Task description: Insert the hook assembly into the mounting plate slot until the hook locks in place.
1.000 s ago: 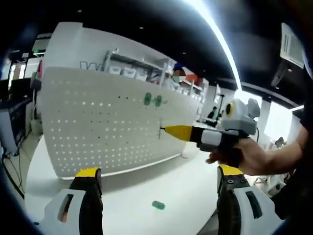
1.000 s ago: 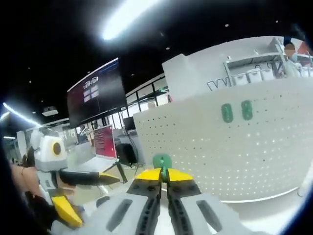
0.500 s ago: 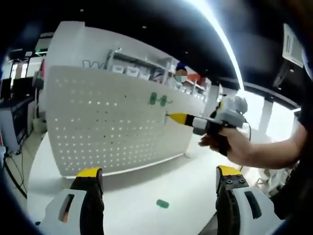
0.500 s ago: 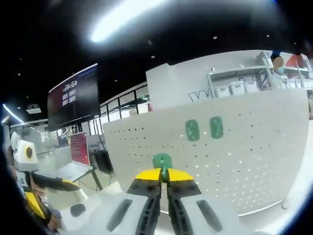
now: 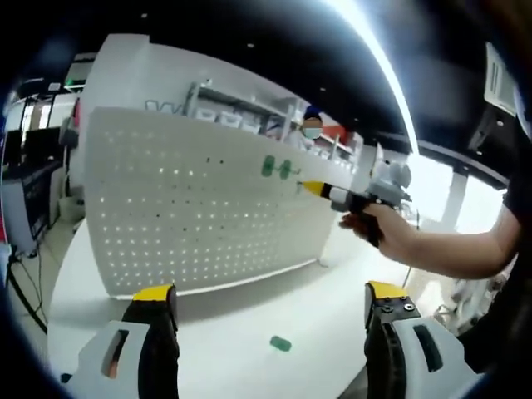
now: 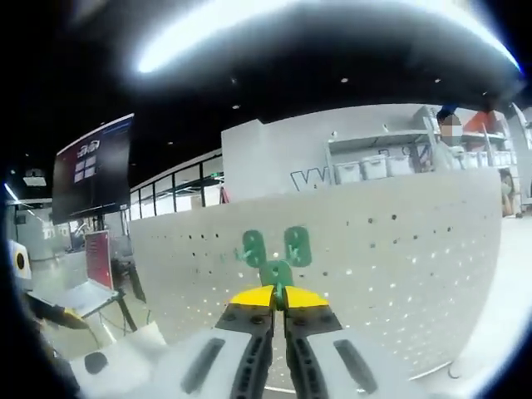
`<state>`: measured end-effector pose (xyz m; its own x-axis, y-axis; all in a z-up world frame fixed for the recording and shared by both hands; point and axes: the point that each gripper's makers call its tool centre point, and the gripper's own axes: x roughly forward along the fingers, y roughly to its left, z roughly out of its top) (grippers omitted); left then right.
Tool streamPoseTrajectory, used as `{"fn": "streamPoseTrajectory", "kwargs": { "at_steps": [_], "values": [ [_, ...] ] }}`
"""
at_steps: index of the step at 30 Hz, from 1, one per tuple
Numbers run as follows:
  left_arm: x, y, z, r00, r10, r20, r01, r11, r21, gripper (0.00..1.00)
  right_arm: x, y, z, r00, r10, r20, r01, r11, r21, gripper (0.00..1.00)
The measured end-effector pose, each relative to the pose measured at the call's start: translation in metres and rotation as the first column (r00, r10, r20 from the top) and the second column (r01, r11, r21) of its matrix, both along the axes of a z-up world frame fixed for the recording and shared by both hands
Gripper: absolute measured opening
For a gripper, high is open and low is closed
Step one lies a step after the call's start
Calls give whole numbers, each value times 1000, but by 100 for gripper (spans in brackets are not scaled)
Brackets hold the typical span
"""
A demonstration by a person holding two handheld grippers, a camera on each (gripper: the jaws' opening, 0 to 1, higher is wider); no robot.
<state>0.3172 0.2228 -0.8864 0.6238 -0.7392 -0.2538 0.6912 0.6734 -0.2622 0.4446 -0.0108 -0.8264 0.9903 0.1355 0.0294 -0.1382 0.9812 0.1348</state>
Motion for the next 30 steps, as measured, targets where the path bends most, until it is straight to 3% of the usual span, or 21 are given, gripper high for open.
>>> {"fn": "streamPoseTrajectory", "kwargs": {
  "at_steps": [11,17,30],
  "values": [
    [2,4,-7,1000,10,-21,-9,1000,13,93,17,-34,10,996,-80,35,80,997,1,0],
    [2,5,-8,999,23,-35,-24,1000,-14,94,23,-40,17,993,-100,54,100,995,2,0],
    [4,7,-16,998,31,-48,-30,999,11,94,33,-54,29,984,-145,99,145,989,8,0]
  ]
}}
